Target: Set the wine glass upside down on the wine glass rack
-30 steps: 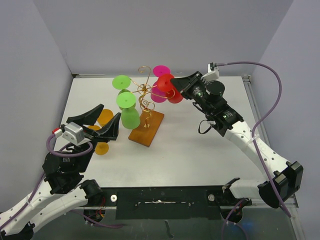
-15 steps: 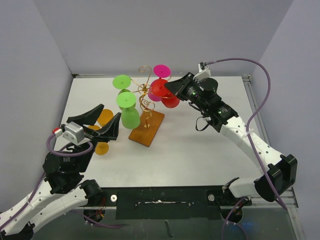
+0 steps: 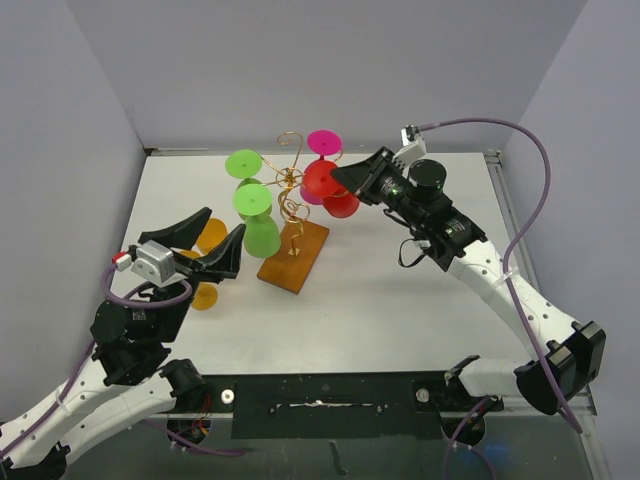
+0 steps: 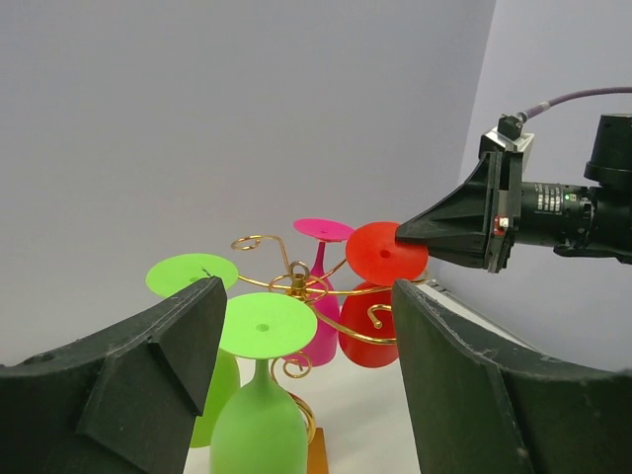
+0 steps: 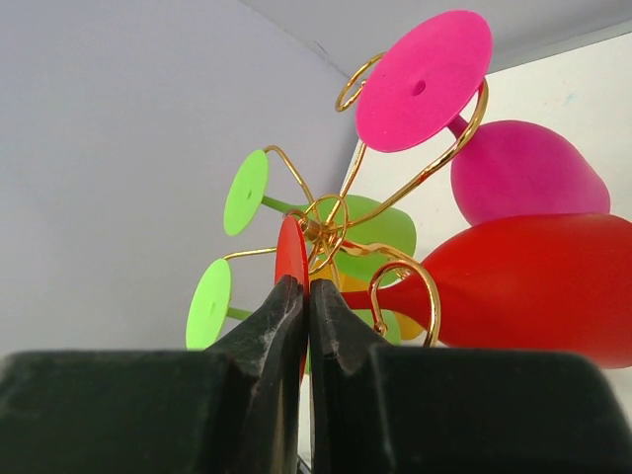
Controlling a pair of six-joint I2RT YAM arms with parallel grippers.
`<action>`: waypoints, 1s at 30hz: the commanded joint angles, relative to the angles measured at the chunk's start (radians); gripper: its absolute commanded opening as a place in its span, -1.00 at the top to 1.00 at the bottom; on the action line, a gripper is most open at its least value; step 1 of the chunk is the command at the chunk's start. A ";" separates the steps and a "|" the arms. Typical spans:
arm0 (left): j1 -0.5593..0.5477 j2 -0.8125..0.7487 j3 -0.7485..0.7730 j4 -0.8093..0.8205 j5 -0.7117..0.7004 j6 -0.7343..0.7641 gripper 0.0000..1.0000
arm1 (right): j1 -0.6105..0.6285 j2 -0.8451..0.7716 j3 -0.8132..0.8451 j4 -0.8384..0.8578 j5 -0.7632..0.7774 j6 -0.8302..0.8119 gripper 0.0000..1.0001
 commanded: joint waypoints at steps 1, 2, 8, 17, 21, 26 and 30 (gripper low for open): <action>-0.001 0.006 0.018 0.041 -0.016 -0.005 -0.31 | 0.009 -0.064 -0.019 0.036 -0.024 0.002 1.00; -0.001 0.007 0.018 0.041 -0.016 -0.004 -0.31 | 0.009 -0.070 -0.023 0.031 -0.022 0.002 1.00; -0.001 0.020 0.014 0.049 -0.023 -0.002 -0.31 | 0.007 -0.096 -0.039 -0.022 0.032 -0.023 1.00; -0.001 0.021 0.013 0.048 -0.027 0.001 -0.30 | 0.004 -0.126 -0.054 -0.023 0.100 -0.031 1.00; -0.001 0.019 0.013 0.048 -0.028 0.001 -0.31 | 0.004 -0.133 -0.053 -0.022 0.140 -0.033 1.00; -0.001 0.022 0.012 0.050 -0.030 0.003 -0.31 | -0.001 -0.128 -0.036 -0.037 0.176 -0.044 1.00; -0.001 0.021 0.011 0.050 -0.032 0.003 -0.31 | -0.005 -0.129 -0.037 -0.033 0.188 -0.042 1.00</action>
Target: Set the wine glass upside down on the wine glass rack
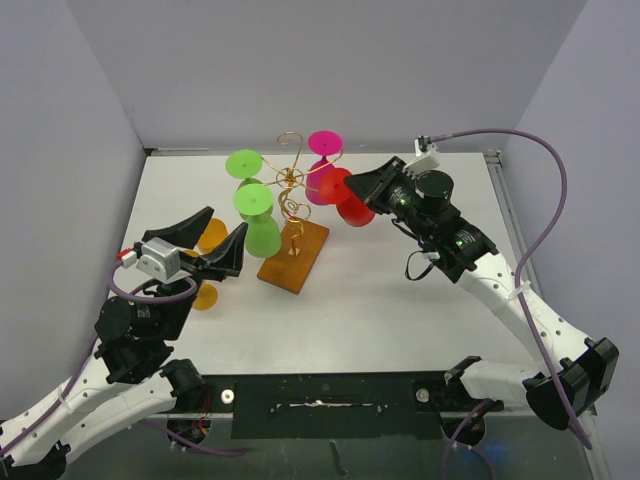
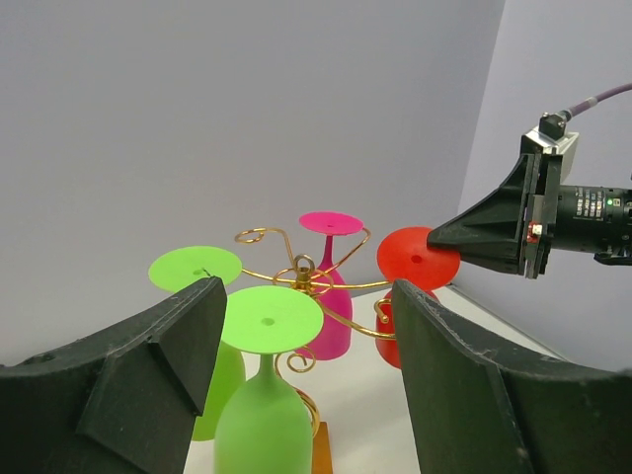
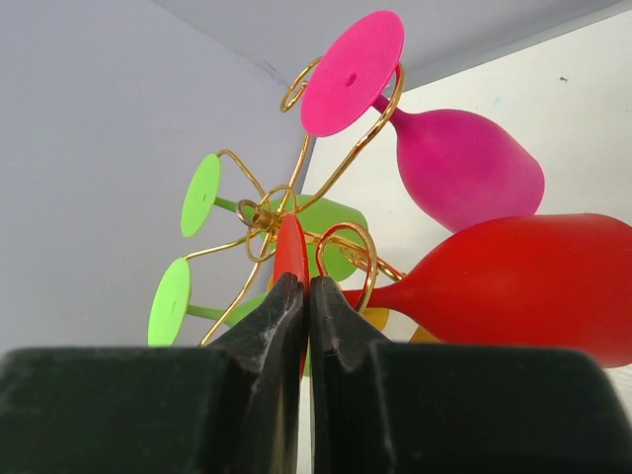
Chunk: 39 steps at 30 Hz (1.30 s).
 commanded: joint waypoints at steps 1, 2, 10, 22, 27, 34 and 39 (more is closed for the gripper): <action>-0.001 0.000 0.011 0.049 -0.015 0.002 -0.31 | -0.010 -0.032 0.024 0.051 0.066 -0.015 1.00; -0.002 -0.002 0.010 0.049 -0.015 0.003 -0.31 | -0.011 -0.034 0.022 0.051 0.068 -0.013 1.00; -0.002 0.000 0.010 0.049 -0.017 0.004 -0.31 | -0.012 -0.047 0.007 0.073 0.064 -0.002 1.00; -0.001 0.007 0.012 0.047 -0.020 0.003 -0.31 | -0.025 -0.064 -0.025 0.102 0.090 0.019 1.00; -0.001 0.010 0.011 0.050 -0.022 0.004 -0.31 | -0.034 -0.017 0.002 0.116 0.064 0.012 1.00; -0.001 0.014 0.017 0.038 -0.028 0.011 -0.30 | -0.038 0.036 0.029 0.144 0.034 0.007 0.98; -0.001 0.013 0.015 0.045 -0.028 0.011 -0.31 | -0.040 0.045 0.034 0.139 0.029 0.001 0.88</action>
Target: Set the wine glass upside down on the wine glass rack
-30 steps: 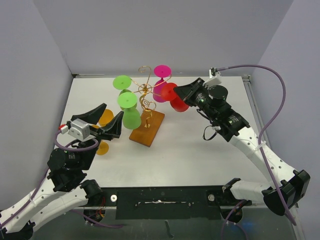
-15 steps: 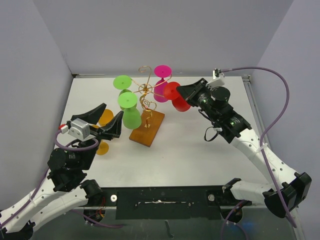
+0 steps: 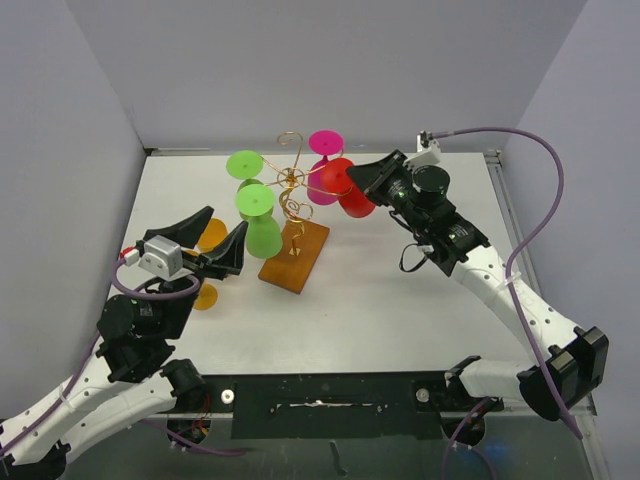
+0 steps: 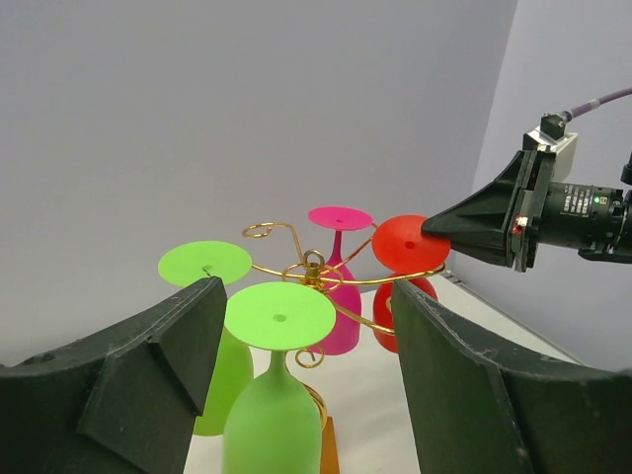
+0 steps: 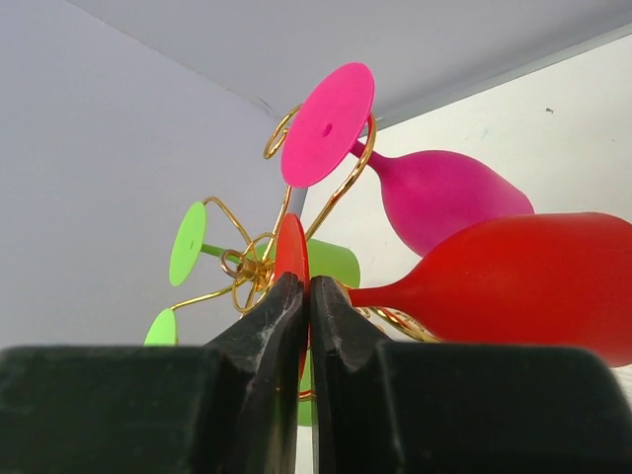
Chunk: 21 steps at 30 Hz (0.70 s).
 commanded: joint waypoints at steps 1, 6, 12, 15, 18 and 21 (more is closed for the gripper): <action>-0.001 0.004 0.015 0.043 -0.005 0.007 -0.30 | -0.008 -0.009 0.040 0.049 -0.002 -0.023 0.84; -0.002 0.005 0.013 0.042 -0.011 0.006 -0.31 | -0.008 -0.017 0.018 0.049 -0.011 -0.016 0.66; -0.001 0.018 0.022 0.033 -0.053 0.006 -0.43 | -0.011 -0.032 -0.003 0.043 -0.014 -0.013 0.46; -0.001 0.048 0.046 0.004 -0.097 0.009 -0.50 | -0.013 -0.043 -0.010 0.042 -0.015 -0.015 0.35; -0.001 0.095 0.078 -0.044 -0.171 0.013 -0.51 | -0.017 -0.058 -0.017 0.043 -0.015 -0.019 0.18; -0.001 0.125 0.110 -0.075 -0.256 -0.006 -0.50 | -0.021 -0.079 -0.033 0.050 -0.016 -0.023 -0.03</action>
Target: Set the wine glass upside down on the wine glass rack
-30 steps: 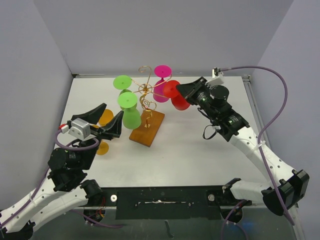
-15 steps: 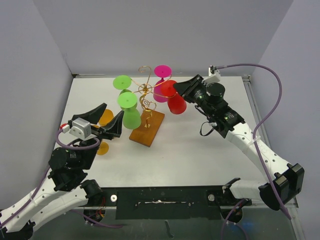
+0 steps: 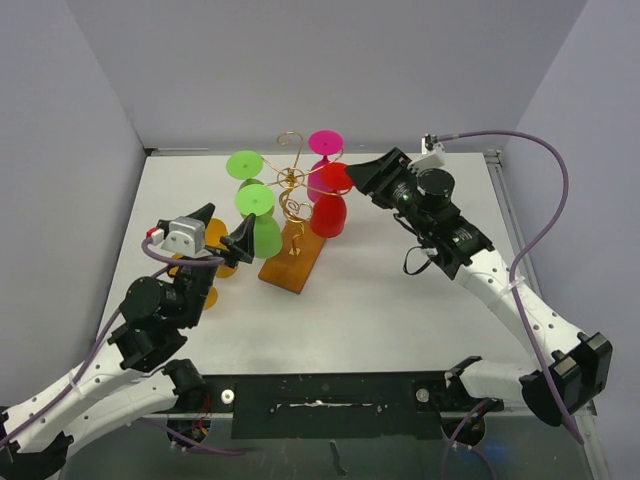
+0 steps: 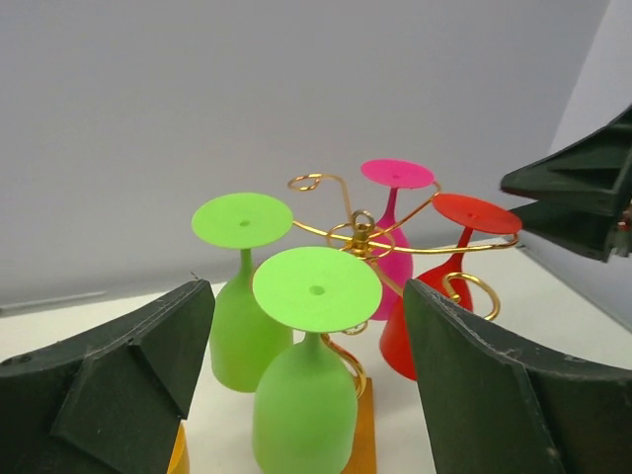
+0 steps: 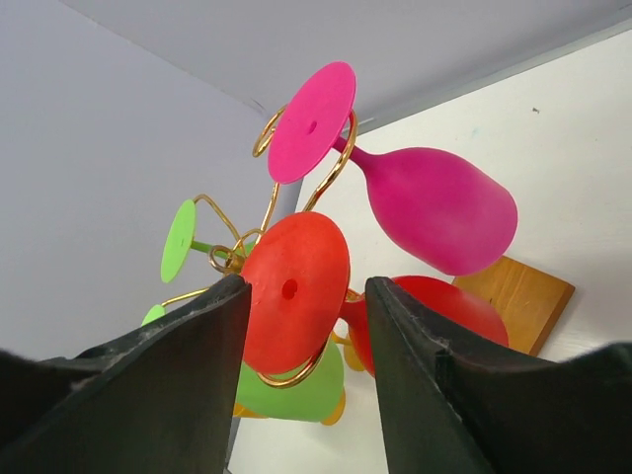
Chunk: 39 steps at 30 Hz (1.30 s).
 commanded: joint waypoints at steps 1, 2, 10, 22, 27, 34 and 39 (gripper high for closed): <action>-0.001 0.043 0.091 -0.043 -0.159 -0.018 -0.50 | -0.011 -0.072 -0.020 0.054 -0.007 -0.021 -0.11; -0.001 0.049 0.104 -0.055 -0.181 -0.028 -0.49 | -0.015 -0.083 -0.027 0.058 -0.007 -0.019 -0.16; 0.010 0.084 0.196 -0.226 -0.374 -0.131 -0.18 | -0.038 -0.212 -0.090 0.052 0.021 -0.043 -0.33; 0.329 0.236 0.322 -0.708 -0.101 -0.492 0.16 | -0.046 -0.365 -0.169 -0.025 0.047 -0.047 -0.34; 0.665 0.259 0.280 -0.713 0.244 -0.545 0.25 | -0.046 -0.407 -0.193 -0.052 0.057 -0.030 -0.30; 0.878 0.434 0.299 -0.758 0.488 -0.509 0.14 | -0.045 -0.433 -0.237 -0.077 0.033 -0.061 -0.29; 0.884 0.523 0.301 -0.764 0.455 -0.468 0.06 | -0.045 -0.489 -0.293 -0.052 0.032 -0.119 -0.31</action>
